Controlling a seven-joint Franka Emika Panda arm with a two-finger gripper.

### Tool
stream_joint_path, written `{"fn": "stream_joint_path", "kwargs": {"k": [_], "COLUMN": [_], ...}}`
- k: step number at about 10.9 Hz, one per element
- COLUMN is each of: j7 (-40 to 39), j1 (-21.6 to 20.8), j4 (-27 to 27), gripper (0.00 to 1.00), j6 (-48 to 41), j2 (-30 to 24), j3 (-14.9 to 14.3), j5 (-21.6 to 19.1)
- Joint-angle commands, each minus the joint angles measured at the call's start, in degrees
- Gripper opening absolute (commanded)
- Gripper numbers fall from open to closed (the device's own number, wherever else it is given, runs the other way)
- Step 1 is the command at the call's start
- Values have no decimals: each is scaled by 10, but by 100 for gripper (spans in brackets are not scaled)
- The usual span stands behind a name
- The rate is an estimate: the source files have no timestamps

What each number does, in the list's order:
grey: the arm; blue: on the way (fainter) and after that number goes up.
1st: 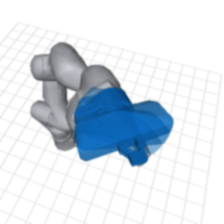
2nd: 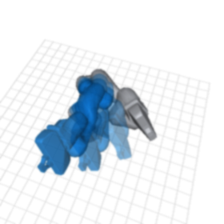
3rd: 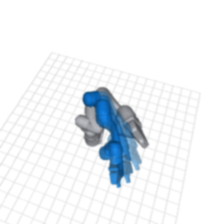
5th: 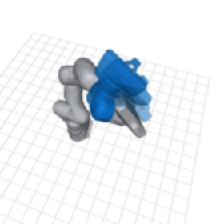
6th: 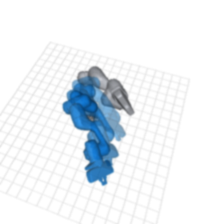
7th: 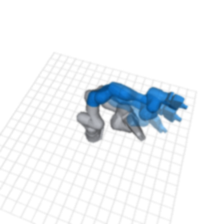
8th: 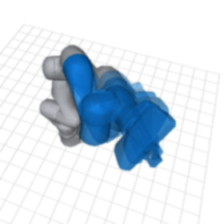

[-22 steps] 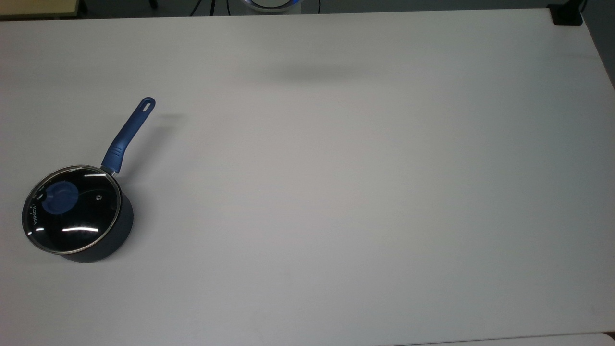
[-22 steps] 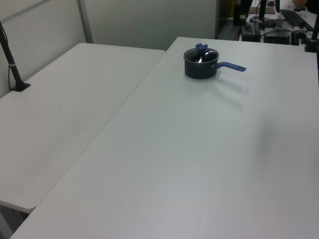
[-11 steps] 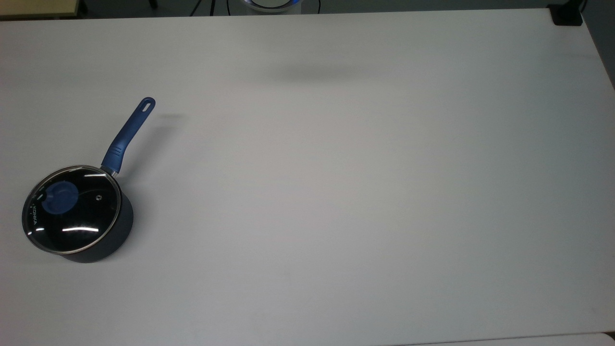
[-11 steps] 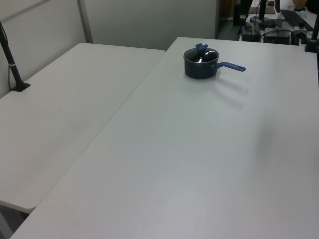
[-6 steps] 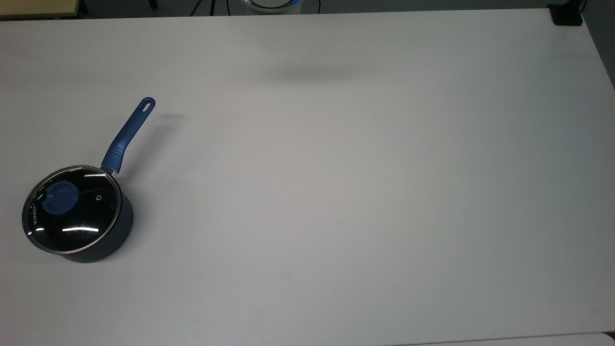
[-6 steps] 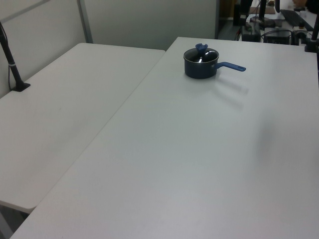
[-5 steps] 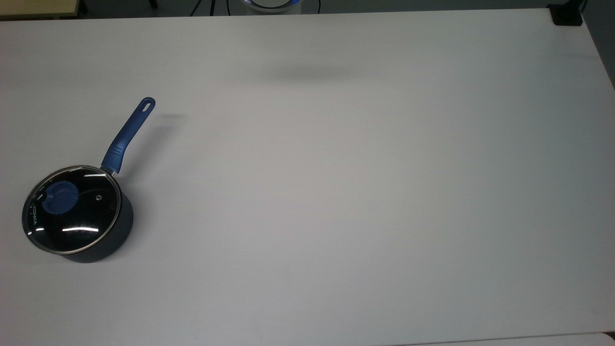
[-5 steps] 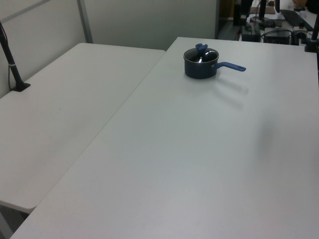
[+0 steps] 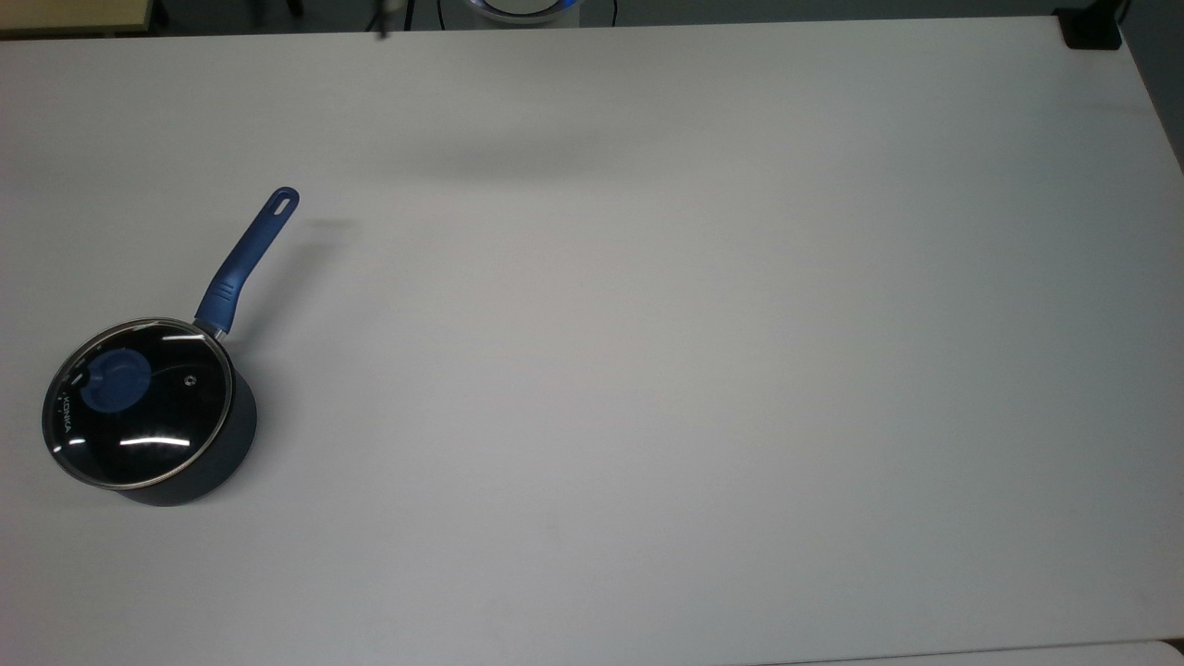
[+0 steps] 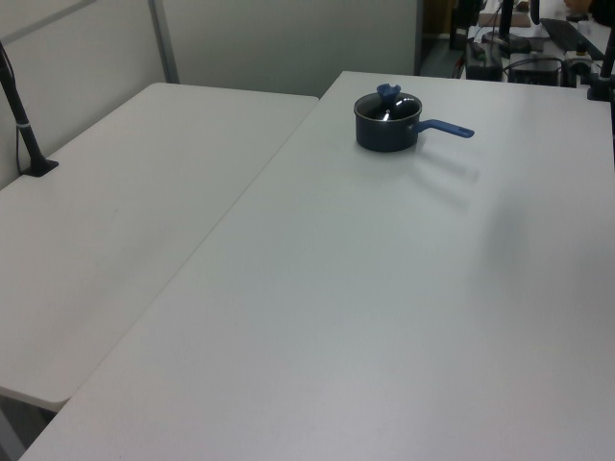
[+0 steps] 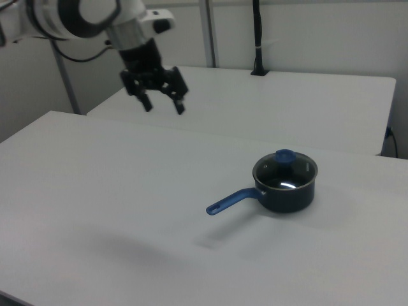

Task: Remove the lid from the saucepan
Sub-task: 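Move the gripper over the saucepan and lower it toward the blue lid knob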

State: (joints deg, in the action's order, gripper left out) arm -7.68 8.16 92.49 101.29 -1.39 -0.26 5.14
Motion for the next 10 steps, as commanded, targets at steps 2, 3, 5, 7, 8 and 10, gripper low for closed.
{"fn": "stream_joint_path", "kwargs": {"k": [2,3,5,7,8,10], "j7": [97,119,170,222,235,265], "j1": [6,11,19,18,18,19], "j4": [4,2,-17,-39,-45,-44], "gripper": [100,100,100,100,100,100], "j6": [219,277,365,447,466,491], "j2": [81,112,186,258,281,300], "j3": [-86,-91,-91,-91,-91,-91], "j5": [-64,-63,-59,-55,-53,-51]}}
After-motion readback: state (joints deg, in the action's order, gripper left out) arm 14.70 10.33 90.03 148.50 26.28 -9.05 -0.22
